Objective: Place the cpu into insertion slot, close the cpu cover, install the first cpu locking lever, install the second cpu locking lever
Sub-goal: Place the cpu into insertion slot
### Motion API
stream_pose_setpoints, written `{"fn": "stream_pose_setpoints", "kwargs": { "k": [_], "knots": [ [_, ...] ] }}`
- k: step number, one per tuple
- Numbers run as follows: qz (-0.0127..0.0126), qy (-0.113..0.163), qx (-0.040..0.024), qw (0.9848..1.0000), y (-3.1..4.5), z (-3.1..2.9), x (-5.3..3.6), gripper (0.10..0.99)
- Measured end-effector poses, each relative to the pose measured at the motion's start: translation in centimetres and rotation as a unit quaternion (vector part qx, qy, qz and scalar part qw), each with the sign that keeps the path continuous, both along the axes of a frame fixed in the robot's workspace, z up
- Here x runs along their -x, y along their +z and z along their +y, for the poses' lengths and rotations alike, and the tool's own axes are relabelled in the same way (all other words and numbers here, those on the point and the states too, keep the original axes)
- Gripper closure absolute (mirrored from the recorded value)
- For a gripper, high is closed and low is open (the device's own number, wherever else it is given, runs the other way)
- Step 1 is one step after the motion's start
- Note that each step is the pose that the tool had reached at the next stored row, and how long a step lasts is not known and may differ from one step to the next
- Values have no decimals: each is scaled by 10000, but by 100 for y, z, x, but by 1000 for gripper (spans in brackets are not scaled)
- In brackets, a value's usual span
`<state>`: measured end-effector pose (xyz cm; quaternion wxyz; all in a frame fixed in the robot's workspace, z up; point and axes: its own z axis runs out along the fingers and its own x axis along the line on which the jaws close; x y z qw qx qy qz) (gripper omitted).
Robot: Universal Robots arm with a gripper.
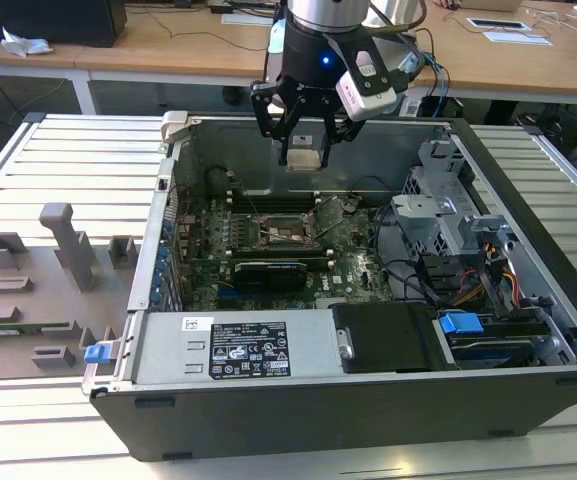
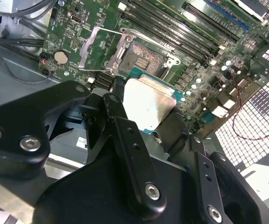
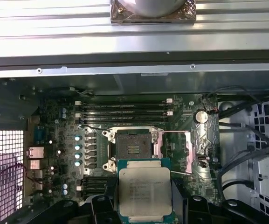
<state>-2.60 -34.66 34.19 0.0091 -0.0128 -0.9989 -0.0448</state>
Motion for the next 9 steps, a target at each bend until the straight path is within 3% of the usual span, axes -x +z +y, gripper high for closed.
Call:
{"fn": "stream_pose_setpoints", "kwargs": {
  "k": [9],
  "knots": [
    [0,0,0,10000,-57,0,0,541]
  ]
}}
